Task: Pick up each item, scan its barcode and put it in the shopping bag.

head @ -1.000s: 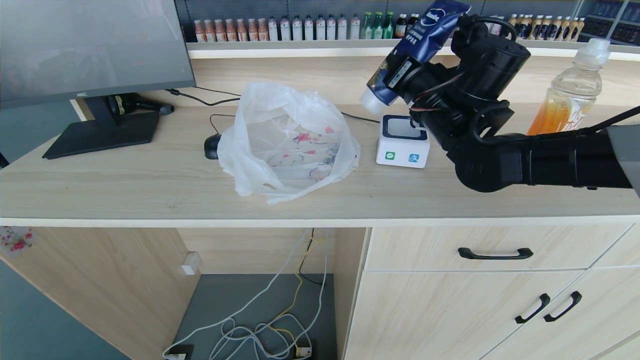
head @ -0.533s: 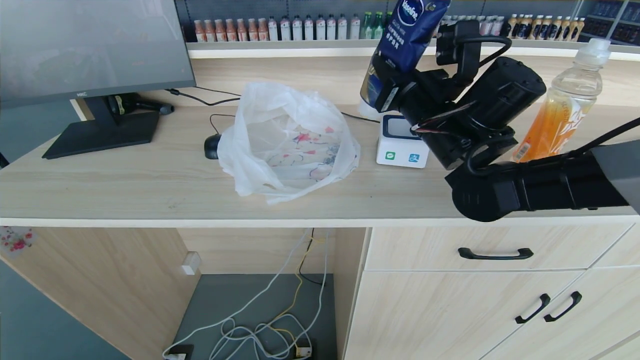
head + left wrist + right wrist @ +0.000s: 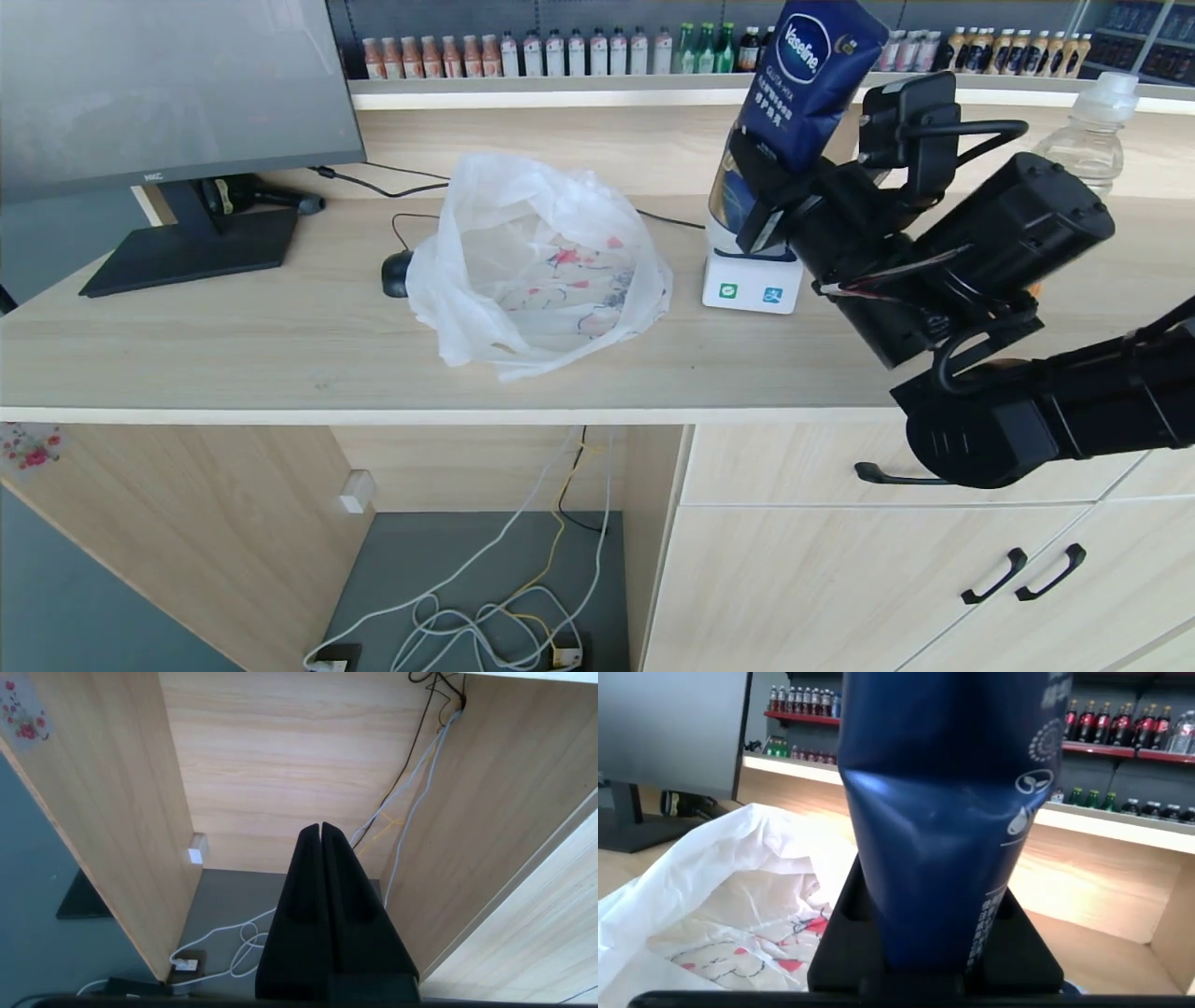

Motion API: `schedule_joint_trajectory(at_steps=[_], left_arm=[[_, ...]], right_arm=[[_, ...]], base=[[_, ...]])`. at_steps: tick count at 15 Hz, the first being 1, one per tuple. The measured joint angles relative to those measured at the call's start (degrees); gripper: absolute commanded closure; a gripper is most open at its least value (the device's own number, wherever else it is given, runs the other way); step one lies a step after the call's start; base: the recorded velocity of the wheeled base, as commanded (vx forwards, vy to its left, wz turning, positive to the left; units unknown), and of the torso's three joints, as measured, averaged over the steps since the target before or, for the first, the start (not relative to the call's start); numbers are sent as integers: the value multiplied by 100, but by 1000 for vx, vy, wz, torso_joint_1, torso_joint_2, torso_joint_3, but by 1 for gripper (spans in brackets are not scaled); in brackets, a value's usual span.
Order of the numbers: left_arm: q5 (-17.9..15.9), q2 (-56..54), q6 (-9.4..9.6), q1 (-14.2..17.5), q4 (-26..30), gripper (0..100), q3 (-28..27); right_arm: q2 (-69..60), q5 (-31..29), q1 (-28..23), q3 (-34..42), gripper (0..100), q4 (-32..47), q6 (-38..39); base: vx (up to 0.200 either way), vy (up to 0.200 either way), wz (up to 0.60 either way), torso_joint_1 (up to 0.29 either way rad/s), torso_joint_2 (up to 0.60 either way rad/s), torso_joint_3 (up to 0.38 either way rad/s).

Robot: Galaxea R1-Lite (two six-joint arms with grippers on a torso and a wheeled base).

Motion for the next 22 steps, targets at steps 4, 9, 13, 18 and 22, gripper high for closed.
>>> schedule_joint_trajectory(at_steps=[4,9,13,18,22], left_arm=[[0,0,33,0,5,100,0],[0,0,40,0,10,100,0],[0,0,29,0,10,100,0],[0,0,27,0,2,100,0],[0,0,10,0,0,100,0]], right_arm=[[-190,-24,-74,446,100,-213,-27],[-315,-55,-179,473,100,-169,-2],[-354,-55,-239,438,100,-150,26],[-373,-49,-228,433,100,-145,72],[-375,-55,-247,379,100,-148,90]], base=[[0,0,0,0,0,0],[0,40,0,0,1,0],[0,200,0,1,0,5],[0,200,0,1,3,0],[0,200,0,0,2,6]])
